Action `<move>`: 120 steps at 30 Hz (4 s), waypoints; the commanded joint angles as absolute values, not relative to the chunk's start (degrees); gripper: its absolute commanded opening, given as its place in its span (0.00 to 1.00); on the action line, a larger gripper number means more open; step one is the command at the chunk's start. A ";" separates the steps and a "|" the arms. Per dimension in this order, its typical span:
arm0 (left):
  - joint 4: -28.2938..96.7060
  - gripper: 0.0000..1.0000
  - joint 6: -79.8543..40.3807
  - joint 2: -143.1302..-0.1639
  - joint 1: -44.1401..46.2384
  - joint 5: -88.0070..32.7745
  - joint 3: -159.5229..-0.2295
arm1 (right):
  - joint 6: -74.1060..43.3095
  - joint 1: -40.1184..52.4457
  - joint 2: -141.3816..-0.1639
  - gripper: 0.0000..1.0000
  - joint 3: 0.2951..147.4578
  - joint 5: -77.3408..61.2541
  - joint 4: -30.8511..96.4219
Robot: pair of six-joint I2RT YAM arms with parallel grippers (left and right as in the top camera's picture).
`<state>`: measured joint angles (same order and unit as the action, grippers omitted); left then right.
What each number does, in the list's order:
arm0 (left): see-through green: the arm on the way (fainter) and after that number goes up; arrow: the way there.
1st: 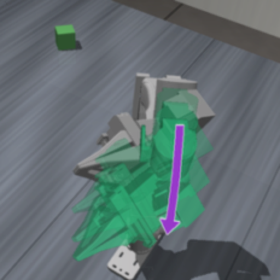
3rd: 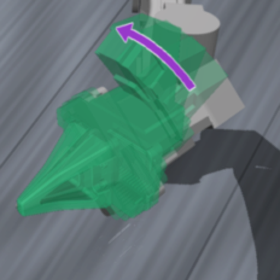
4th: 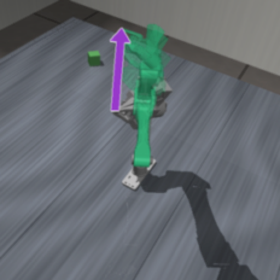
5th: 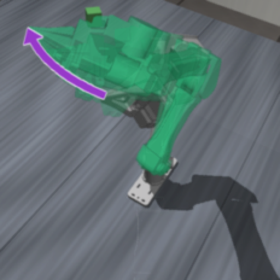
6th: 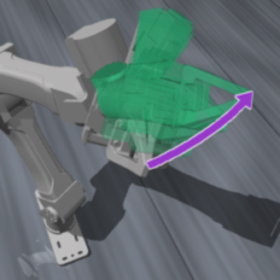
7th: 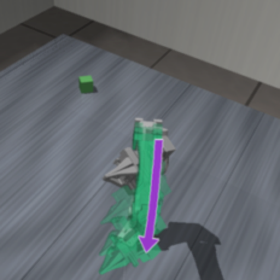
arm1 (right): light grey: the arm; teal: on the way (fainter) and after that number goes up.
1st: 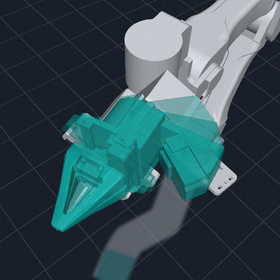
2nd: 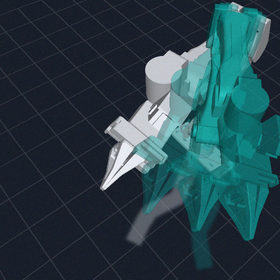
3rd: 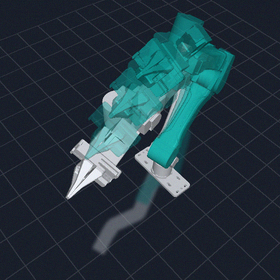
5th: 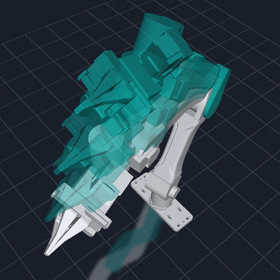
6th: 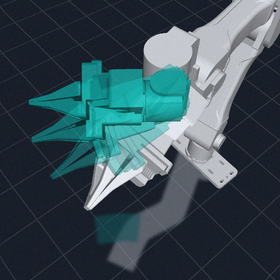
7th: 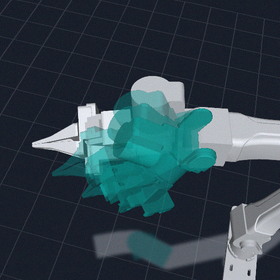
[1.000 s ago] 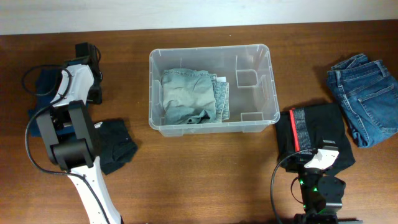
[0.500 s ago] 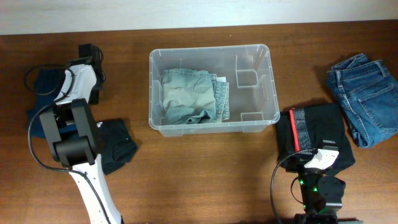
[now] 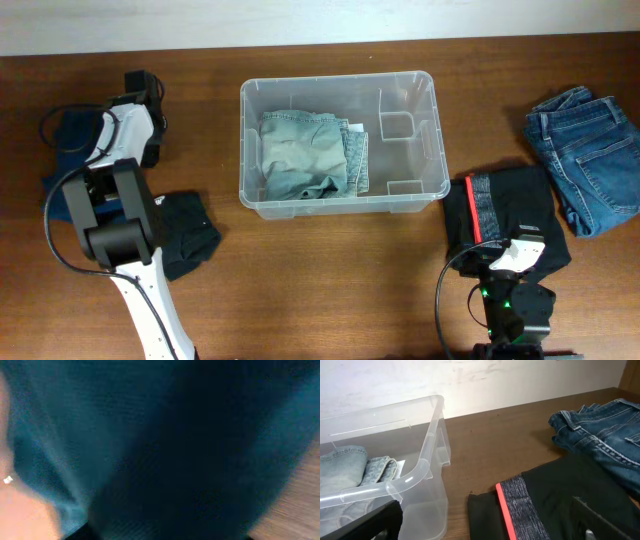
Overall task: Pack container
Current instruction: 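Lower the left gripper onto the teal shirt and close on it, then lift the teal shirt with the left gripper over the container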
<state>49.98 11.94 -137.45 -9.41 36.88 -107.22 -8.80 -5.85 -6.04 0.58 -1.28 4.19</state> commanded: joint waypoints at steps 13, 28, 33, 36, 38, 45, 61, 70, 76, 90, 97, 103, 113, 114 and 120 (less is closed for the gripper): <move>52.10 0.00 12.97 -142.91 -9.32 28.95 -105.75 | -8.58 -5.54 -5.61 0.99 0.32 -0.78 4.51; 70.94 0.01 -0.54 -142.61 -2.63 32.62 -130.13 | -8.58 -5.54 -5.61 0.99 0.32 -0.78 4.51; 76.88 0.01 -3.31 -142.61 -3.42 32.80 -140.57 | -8.58 -5.54 -5.61 0.99 0.32 -0.78 4.51; 79.72 0.01 -3.92 -142.61 -3.57 32.80 -146.93 | -8.58 -5.54 -5.61 0.99 0.32 -0.78 4.51; 81.47 0.01 -5.41 -142.58 -3.57 32.80 -150.80 | -8.60 -5.54 -5.61 0.99 0.32 -0.78 4.51; 87.05 0.00 -11.99 -141.12 -2.52 32.53 -161.40 | -8.58 -5.54 -5.61 0.99 0.32 -0.78 4.51; 82.72 0.01 -2.37 -124.95 1.15 -21.37 -170.52 | -8.58 -5.54 -5.61 0.98 0.32 -0.78 4.51; 77.97 0.01 -0.45 -124.18 5.04 -45.63 -170.52 | -8.58 -5.54 -5.61 0.99 0.32 -0.78 4.51; 77.89 0.01 -14.48 -124.77 10.55 -46.72 -170.50 | -8.58 -5.54 -5.61 0.99 0.32 -0.78 4.51; 71.57 0.01 -39.90 -127.35 20.86 -49.32 -170.30 | -8.58 -5.54 -5.61 0.99 0.32 -0.78 4.51; 72.86 0.00 -41.17 -133.69 22.06 -52.01 -170.30 | -8.58 -5.54 -5.61 0.99 0.32 -0.78 4.51; 71.59 0.00 -46.17 -137.91 19.53 -55.64 -170.30 | -8.58 -5.54 -5.61 0.99 0.32 -0.78 4.51; 77.67 0.00 -43.62 -137.88 19.31 -43.92 -170.30 | -8.58 -5.54 -5.61 0.99 0.32 -0.78 4.51; 78.67 0.01 -43.18 -137.88 19.31 -43.22 -170.30 | -8.58 -5.54 -5.61 0.98 0.32 -0.78 4.51; 75.75 0.01 -41.69 -137.91 20.91 -49.15 -170.30 | -8.58 -5.54 -5.61 0.99 0.32 -0.78 4.51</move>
